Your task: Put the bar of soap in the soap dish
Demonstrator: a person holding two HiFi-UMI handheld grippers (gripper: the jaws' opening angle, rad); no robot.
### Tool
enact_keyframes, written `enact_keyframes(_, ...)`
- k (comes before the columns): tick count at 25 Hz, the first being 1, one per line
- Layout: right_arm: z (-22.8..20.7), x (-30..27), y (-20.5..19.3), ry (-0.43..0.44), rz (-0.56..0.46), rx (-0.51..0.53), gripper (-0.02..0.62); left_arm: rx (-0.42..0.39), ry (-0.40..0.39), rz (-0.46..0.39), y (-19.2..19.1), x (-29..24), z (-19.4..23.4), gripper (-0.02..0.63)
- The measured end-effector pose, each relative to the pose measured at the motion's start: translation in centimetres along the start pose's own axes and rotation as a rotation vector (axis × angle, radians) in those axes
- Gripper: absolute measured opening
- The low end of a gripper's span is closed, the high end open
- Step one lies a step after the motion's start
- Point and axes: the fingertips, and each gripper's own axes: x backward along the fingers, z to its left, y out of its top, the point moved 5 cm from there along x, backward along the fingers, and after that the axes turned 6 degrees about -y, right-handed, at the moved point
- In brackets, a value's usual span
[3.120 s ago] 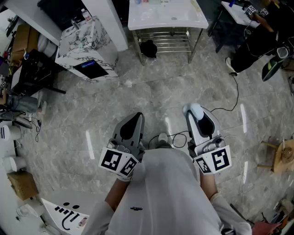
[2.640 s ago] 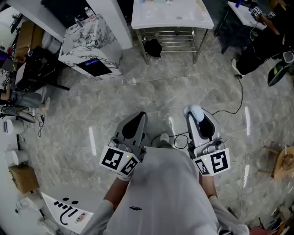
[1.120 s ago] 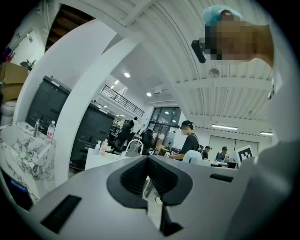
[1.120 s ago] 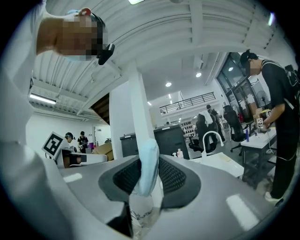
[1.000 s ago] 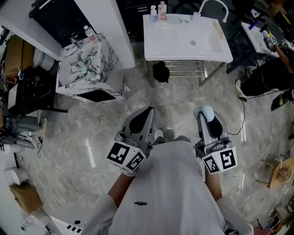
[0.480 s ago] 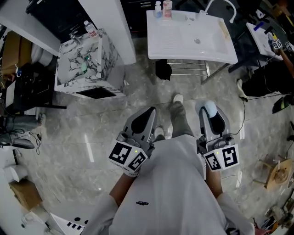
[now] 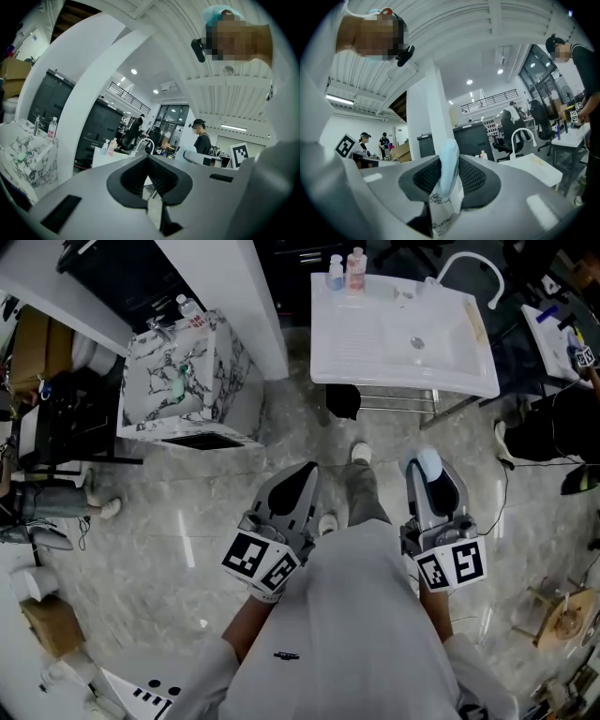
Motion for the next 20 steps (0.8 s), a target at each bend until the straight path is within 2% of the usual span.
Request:
enact_keyframes(10, -5.9, -9.1, 2.1, 0.054, -0.003, -0.007, 0.127, -0.013, 0.034, 0.002, 3.0, -9.0, 3.4, 0.008)
enact_keyframes(20, -13.1, -19.3, 4.2, 0.148, 0.025, -0.008, 0.127, -0.027, 0.123, -0.005, 6.5, -18.8, 7.0, 0.009)
